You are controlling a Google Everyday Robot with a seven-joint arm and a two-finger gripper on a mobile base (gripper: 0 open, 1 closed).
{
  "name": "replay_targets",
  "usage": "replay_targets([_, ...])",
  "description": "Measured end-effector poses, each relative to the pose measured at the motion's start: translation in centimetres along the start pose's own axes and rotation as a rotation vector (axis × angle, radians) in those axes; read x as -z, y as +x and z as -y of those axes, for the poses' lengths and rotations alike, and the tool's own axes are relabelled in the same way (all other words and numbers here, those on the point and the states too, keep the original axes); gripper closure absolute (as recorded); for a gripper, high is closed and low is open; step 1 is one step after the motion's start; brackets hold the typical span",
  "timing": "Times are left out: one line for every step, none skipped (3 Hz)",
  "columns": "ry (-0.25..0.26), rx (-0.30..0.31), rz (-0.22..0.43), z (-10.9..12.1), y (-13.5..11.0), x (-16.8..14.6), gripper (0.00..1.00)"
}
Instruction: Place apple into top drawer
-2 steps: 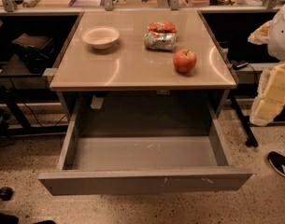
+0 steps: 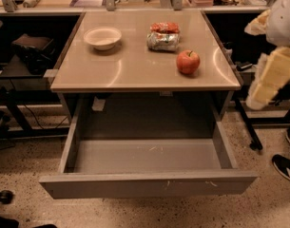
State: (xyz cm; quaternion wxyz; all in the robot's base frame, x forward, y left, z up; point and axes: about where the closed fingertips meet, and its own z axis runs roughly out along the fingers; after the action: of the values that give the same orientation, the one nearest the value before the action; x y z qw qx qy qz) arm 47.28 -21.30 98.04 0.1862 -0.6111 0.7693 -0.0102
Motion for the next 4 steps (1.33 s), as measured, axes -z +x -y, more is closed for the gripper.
replay_targets([-0.047,0.028,0.160,5.8,-1.9,-3.4,0.00])
replay_targets([-0.093,0.065,0.276,10.0,-3.9,-6.3,0.00])
replay_targets([-0.041,0.066,0.312,12.0,-4.5,-5.1,0.00])
replay_targets([-0.038,0.066,0.312,12.0,-4.6,-5.0,0.00])
